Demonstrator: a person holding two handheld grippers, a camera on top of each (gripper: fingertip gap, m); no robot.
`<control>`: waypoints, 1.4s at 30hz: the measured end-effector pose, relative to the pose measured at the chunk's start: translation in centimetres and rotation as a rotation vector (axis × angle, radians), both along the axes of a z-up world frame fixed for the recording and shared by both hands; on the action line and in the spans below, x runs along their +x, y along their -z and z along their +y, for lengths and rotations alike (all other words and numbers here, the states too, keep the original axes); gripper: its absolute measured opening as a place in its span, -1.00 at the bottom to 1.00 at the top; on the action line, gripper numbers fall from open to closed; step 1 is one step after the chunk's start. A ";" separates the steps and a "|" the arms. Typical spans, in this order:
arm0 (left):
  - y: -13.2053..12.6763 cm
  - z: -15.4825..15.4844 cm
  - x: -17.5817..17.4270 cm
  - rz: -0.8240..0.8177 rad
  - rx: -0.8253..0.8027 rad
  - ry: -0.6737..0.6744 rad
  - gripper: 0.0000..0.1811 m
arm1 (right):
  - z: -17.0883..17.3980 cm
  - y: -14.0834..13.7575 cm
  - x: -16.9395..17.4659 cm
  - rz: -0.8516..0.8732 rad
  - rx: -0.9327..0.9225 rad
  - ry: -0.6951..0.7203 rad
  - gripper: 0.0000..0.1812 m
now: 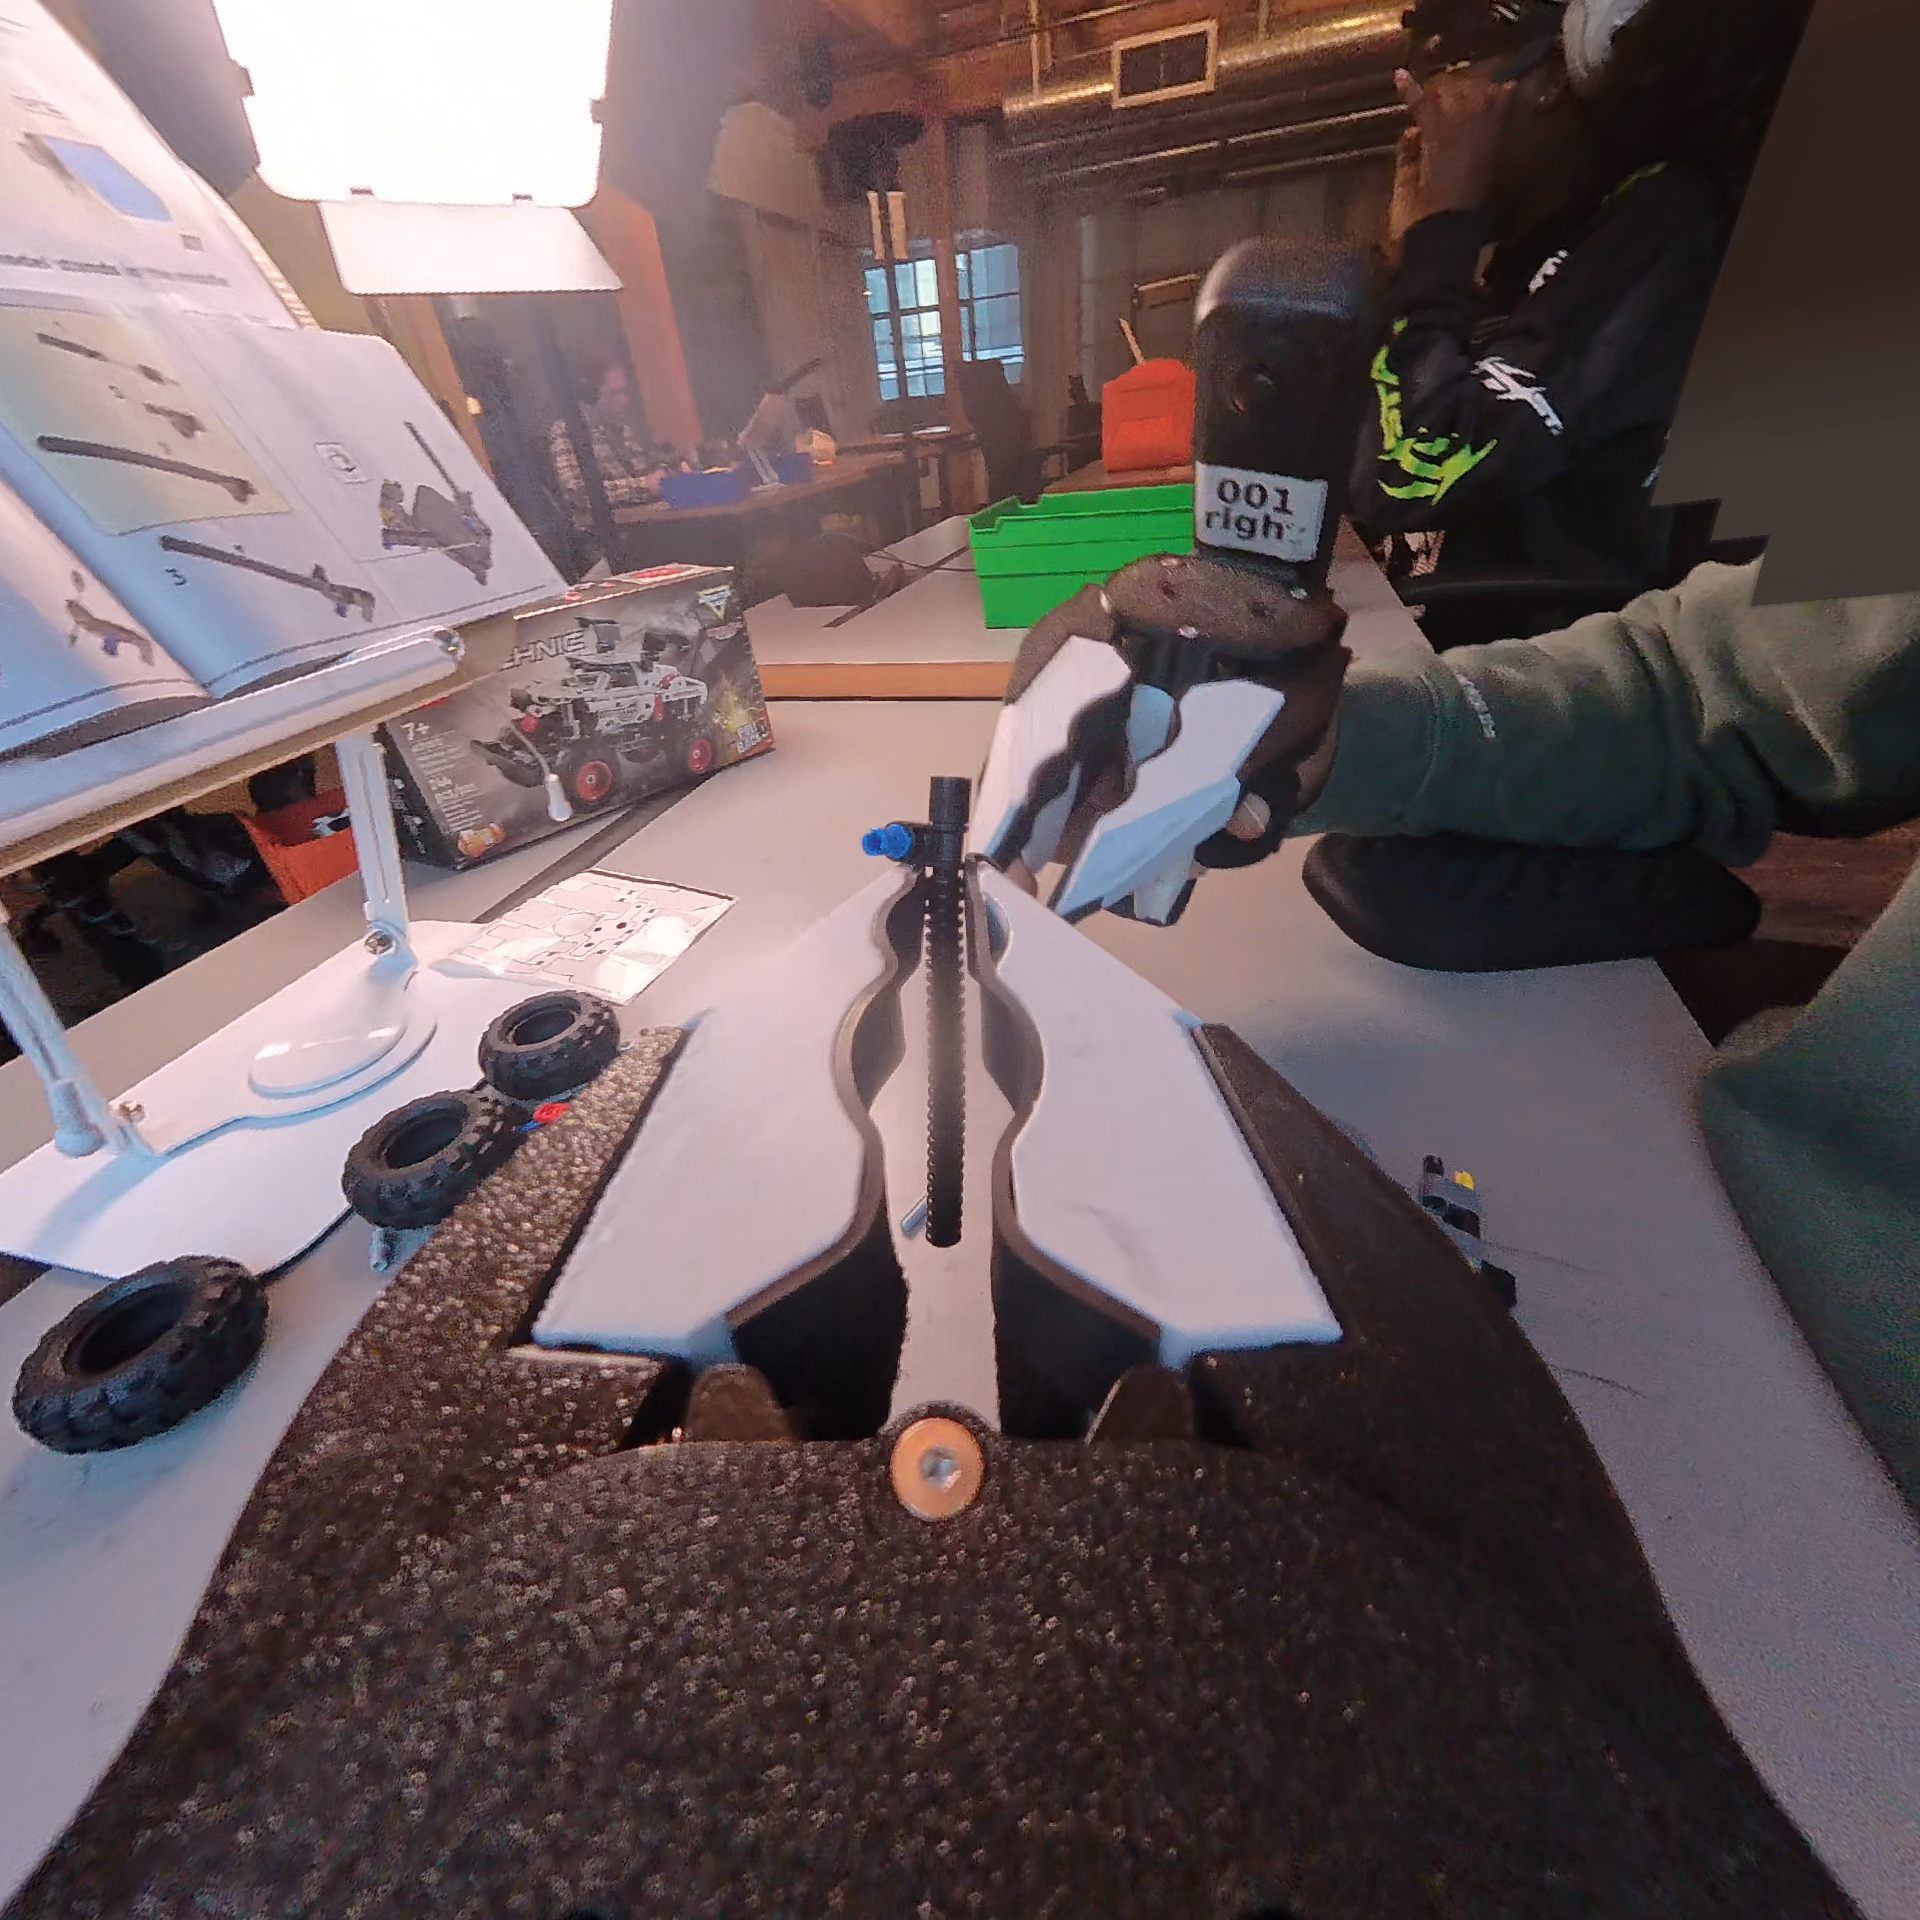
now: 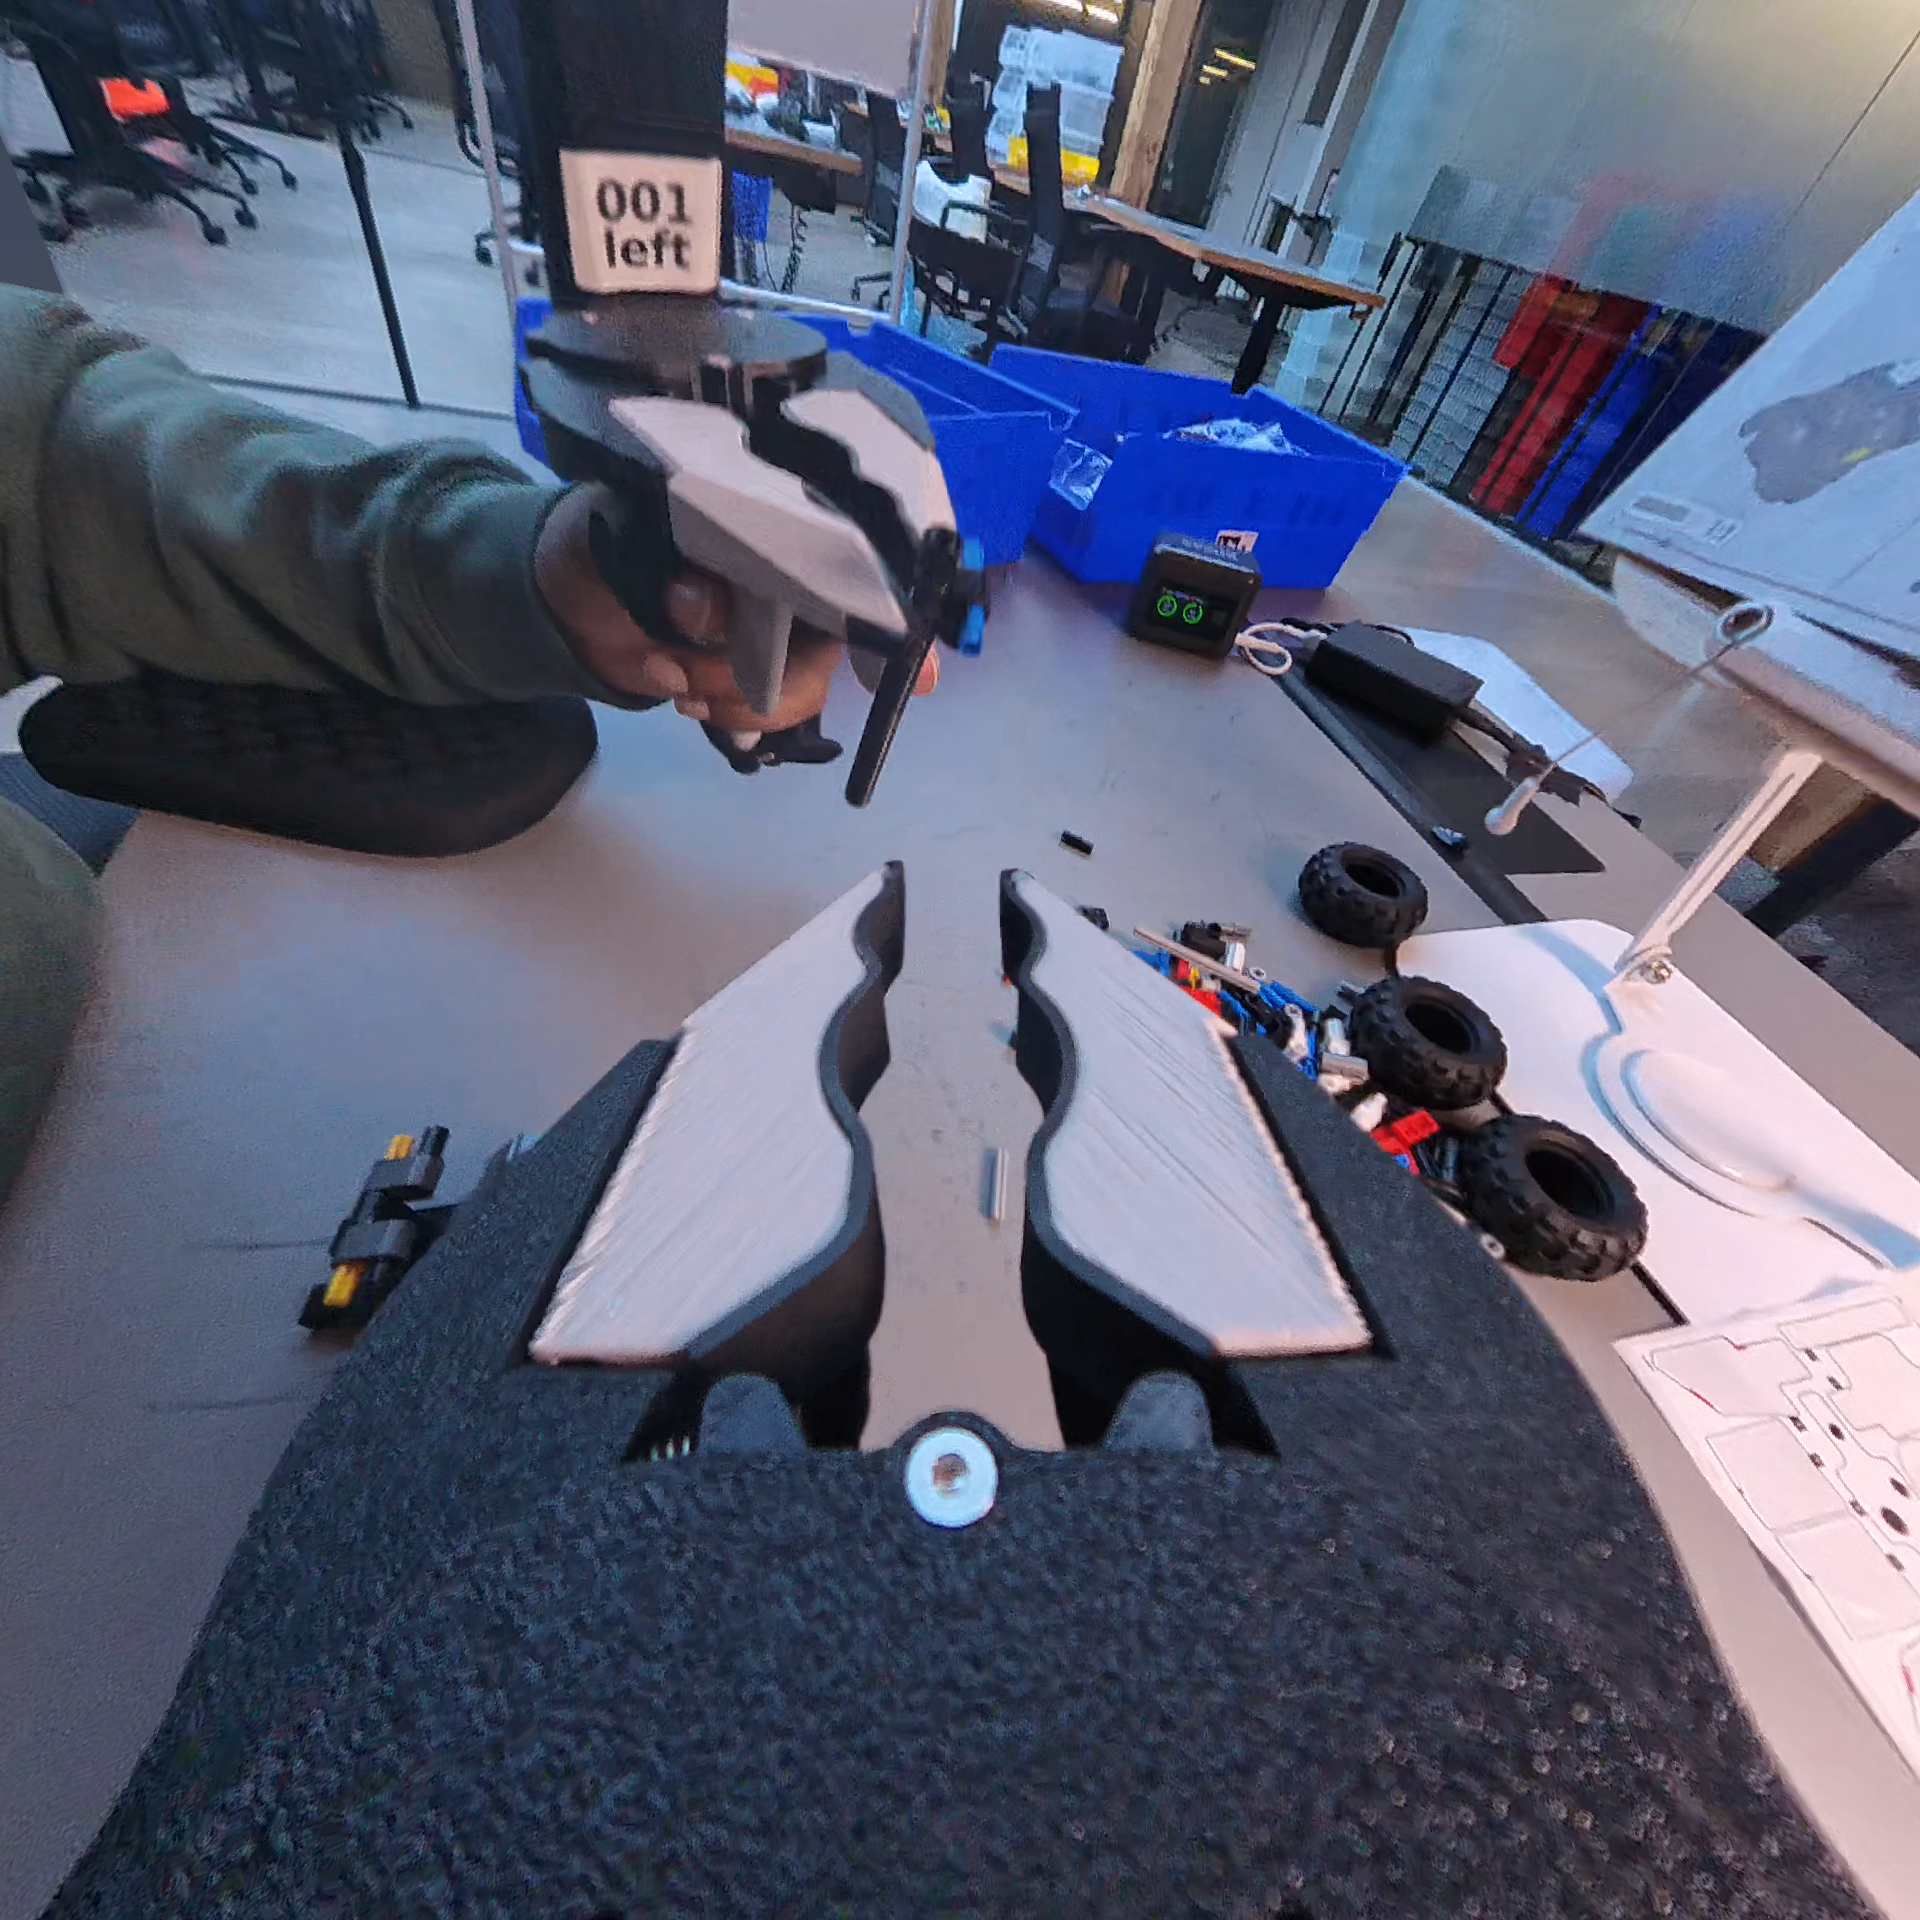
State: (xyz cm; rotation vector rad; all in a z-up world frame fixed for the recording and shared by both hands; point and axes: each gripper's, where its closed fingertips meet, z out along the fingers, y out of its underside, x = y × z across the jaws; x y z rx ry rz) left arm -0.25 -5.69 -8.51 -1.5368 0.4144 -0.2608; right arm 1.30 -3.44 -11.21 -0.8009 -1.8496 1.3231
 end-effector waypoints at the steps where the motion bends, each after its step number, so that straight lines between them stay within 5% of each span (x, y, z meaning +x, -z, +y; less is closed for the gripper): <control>1: 0.1 -0.1 0.5 0.017 0.003 0.018 -0.93 | -0.4 -0.7 0.1 0.013 -0.011 -0.013 -0.81; 10: 0.4 -0.8 4.3 0.255 0.091 0.097 -0.93 | -3.1 -2.9 2.0 0.029 -0.101 -0.163 -0.94; 16: 0.8 -0.9 5.0 0.253 0.069 0.114 -0.93 | -3.2 -2.9 2.5 0.051 -0.059 -0.172 -0.96; 23: -0.1 -1.1 3.8 -0.183 -0.110 0.234 -0.68 | -2.3 -2.3 2.5 0.186 0.238 -0.090 -0.96; 29: 0.6 -0.9 4.6 -0.238 -0.182 0.267 -0.91 | -2.7 -1.9 2.7 0.236 0.383 -0.085 -0.96; 38: 0.6 -0.8 4.8 -0.311 -0.211 0.282 -0.96 | -2.5 -1.8 2.9 0.277 0.447 -0.064 -0.96; 42: 0.1 -0.7 4.8 -0.392 -0.199 0.301 -0.96 | -3.0 -1.9 3.0 0.285 0.404 -0.081 -0.74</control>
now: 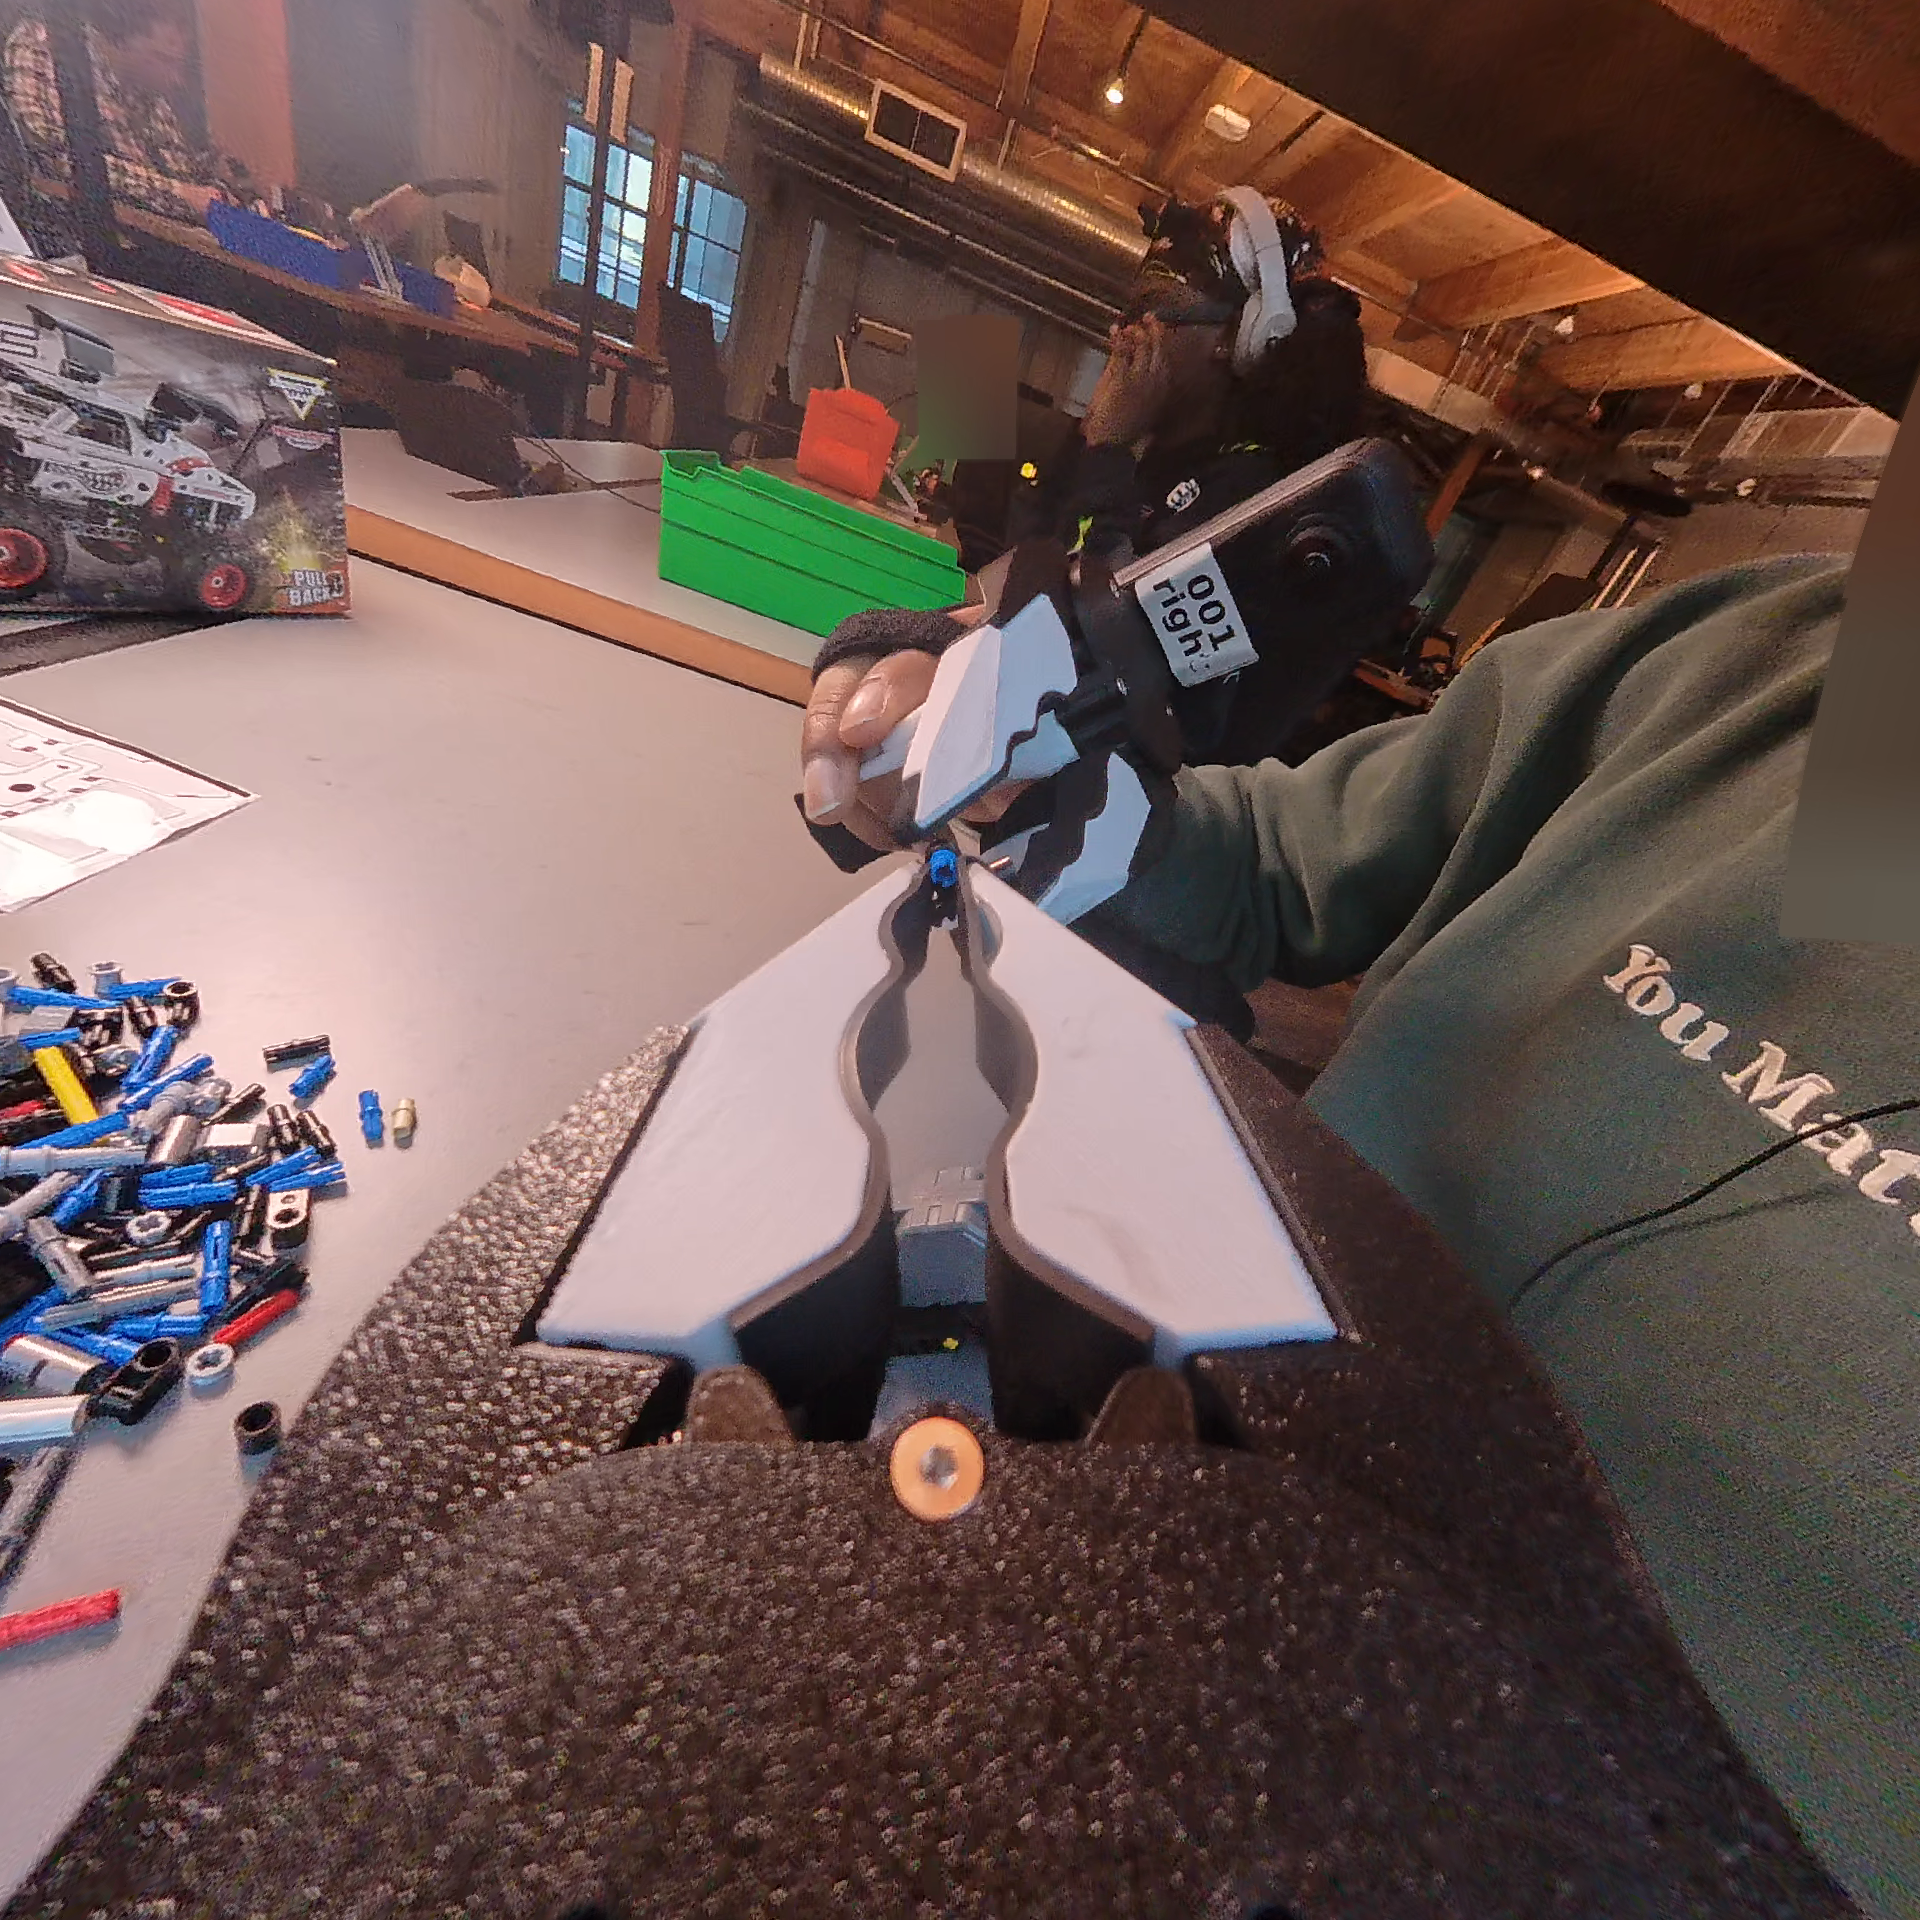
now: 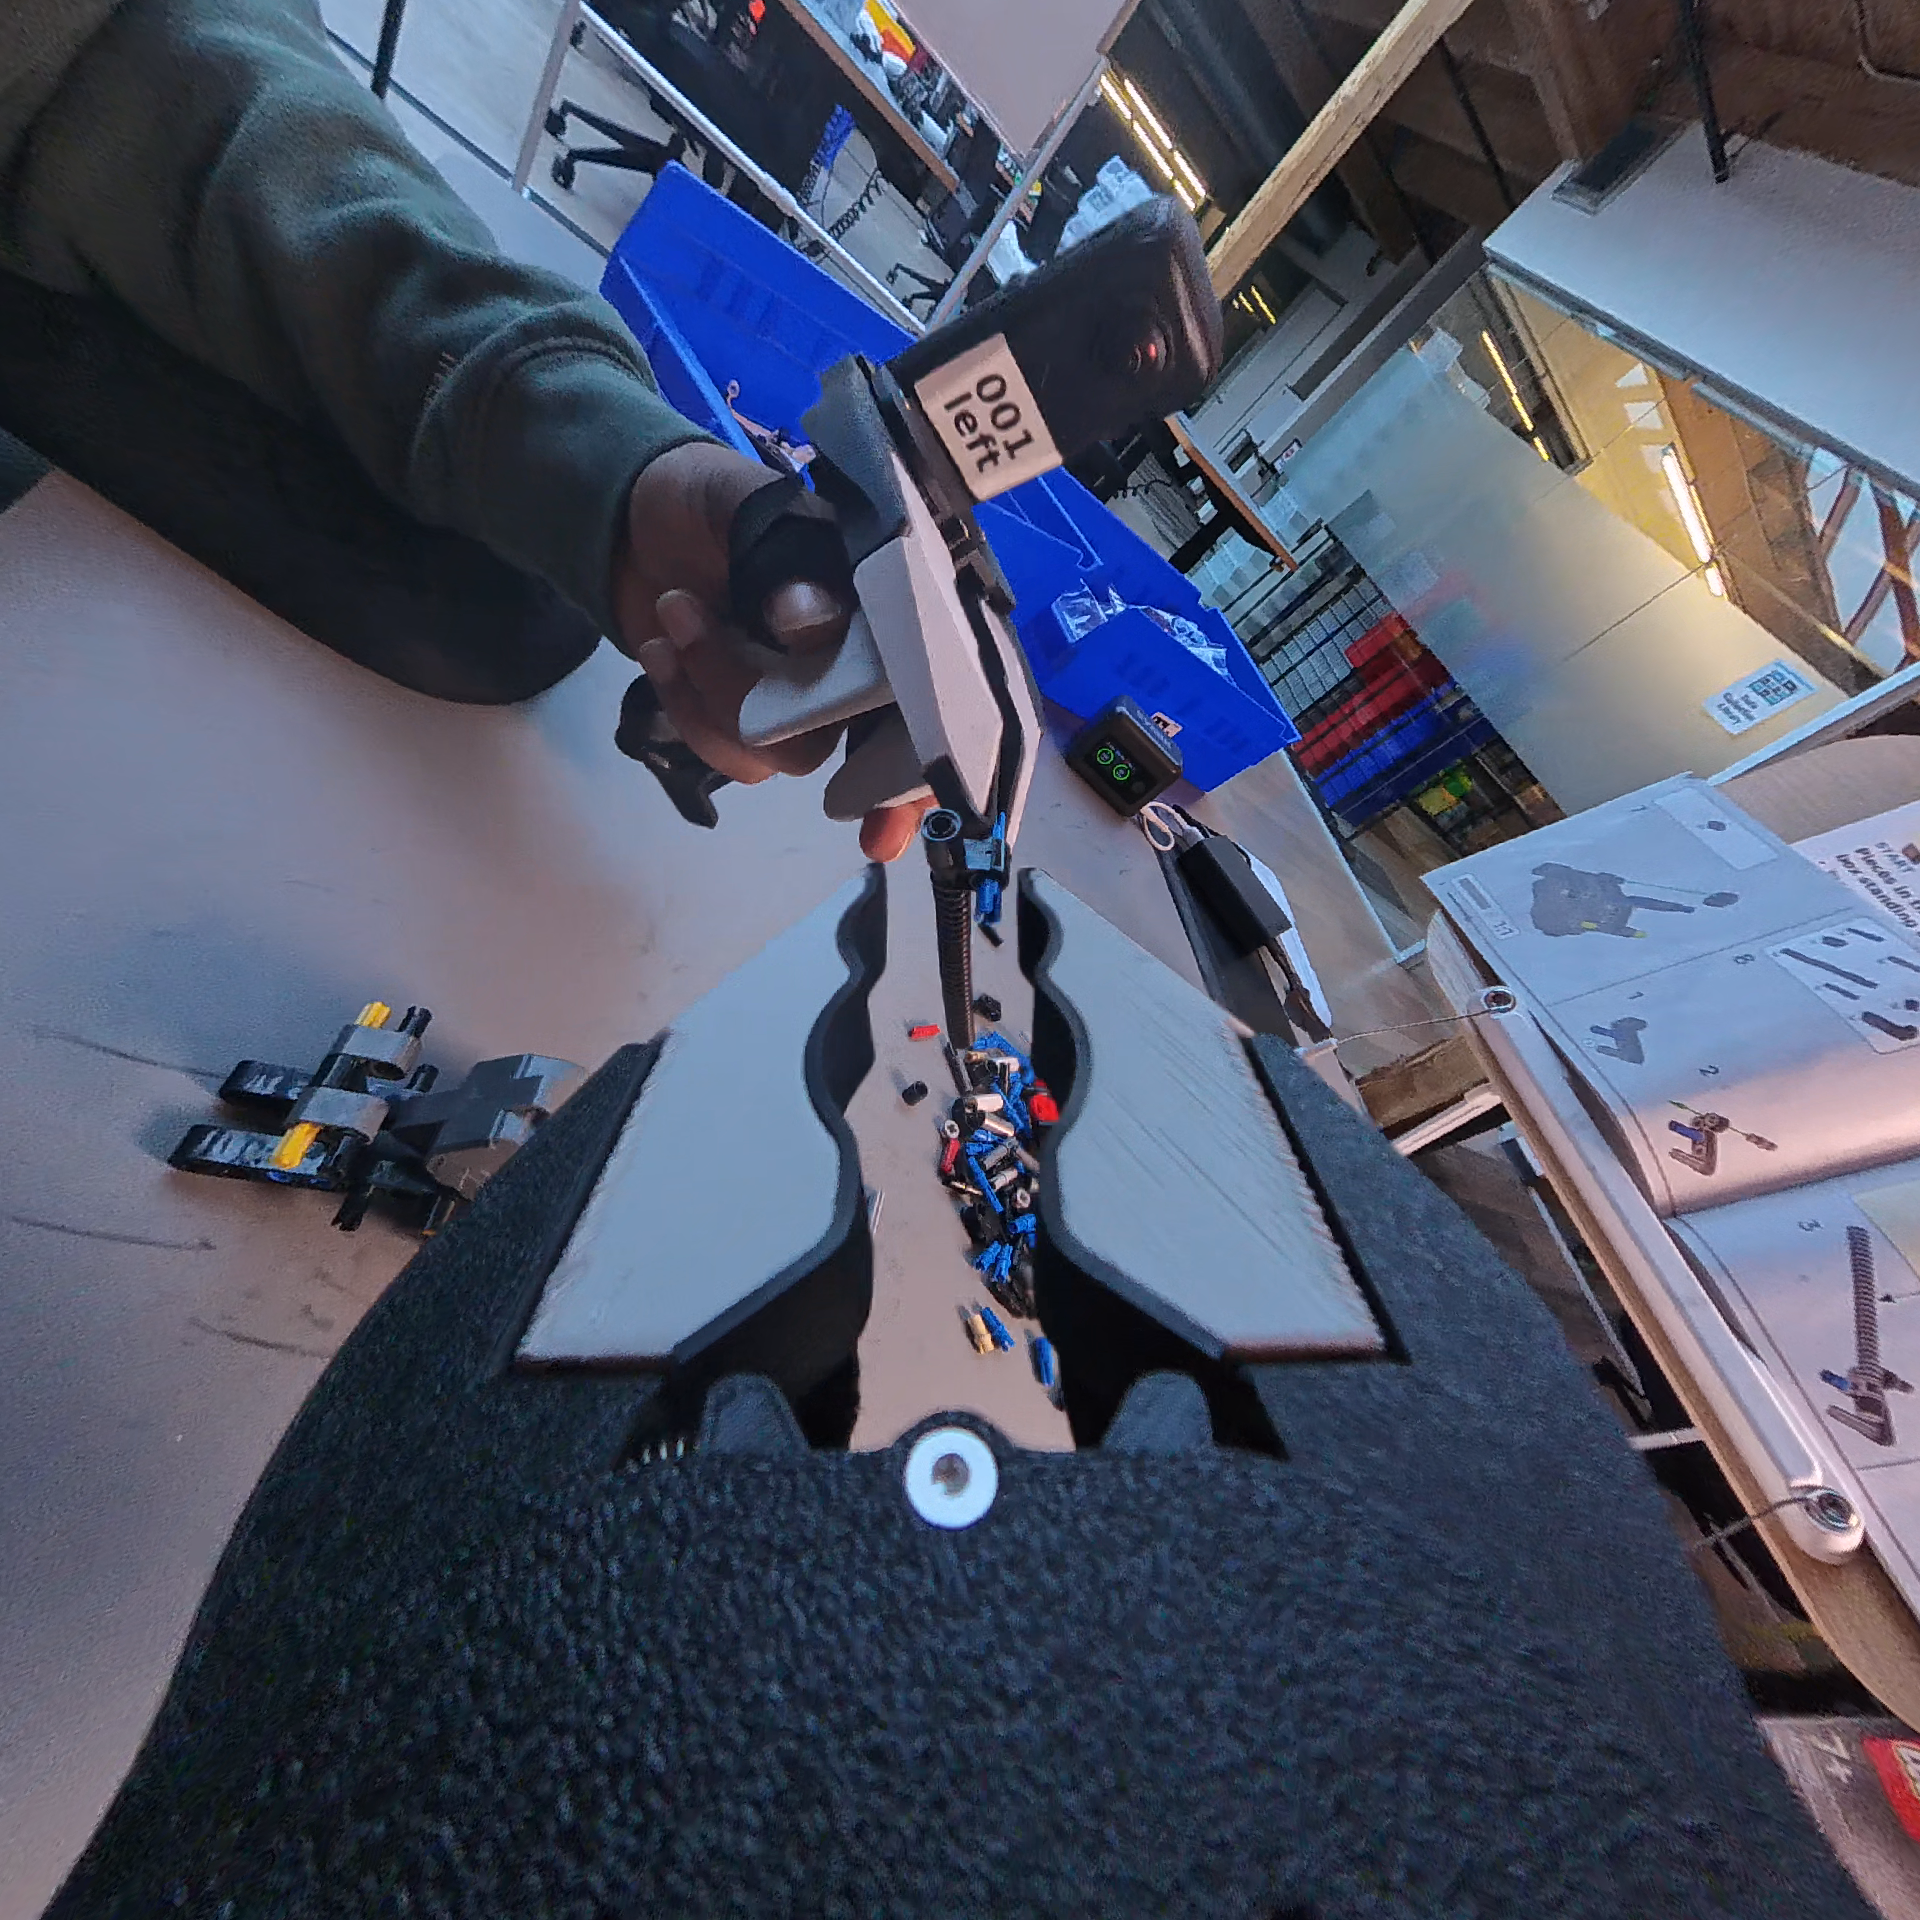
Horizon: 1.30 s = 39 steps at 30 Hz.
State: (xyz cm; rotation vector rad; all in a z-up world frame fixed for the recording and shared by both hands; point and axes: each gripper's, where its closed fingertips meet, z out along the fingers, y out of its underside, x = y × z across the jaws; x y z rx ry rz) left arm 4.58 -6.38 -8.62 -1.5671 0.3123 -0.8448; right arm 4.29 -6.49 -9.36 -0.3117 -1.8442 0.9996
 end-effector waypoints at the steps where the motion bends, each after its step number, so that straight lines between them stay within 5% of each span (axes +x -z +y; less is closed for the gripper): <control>1: -0.1 0.0 0.1 -0.011 0.001 0.005 -0.96 | -0.1 -0.2 -0.1 0.013 -0.004 0.002 -0.74; 15: -1.1 0.4 0.3 -0.019 0.014 -0.032 -0.98 | 0.5 -1.3 0.0 0.048 -0.058 0.007 -0.85; 19: -4.2 -1.4 -5.8 -0.102 0.114 -0.179 -0.98 | 5.0 -0.9 0.7 0.021 -0.093 0.106 -0.86; 29: 8.6 6.1 -11.2 0.619 -0.259 -0.492 -0.96 | 5.8 0.7 -0.8 0.011 -0.065 0.133 -0.85; 33: 9.6 8.0 -9.7 0.573 -0.273 -0.413 -0.75 | 5.2 0.5 -0.5 0.041 -0.107 0.113 -0.84; 39: 3.6 5.3 -3.9 0.326 -0.060 -0.157 -0.65 | 5.0 -1.4 0.8 -0.041 -0.512 -0.064 -0.83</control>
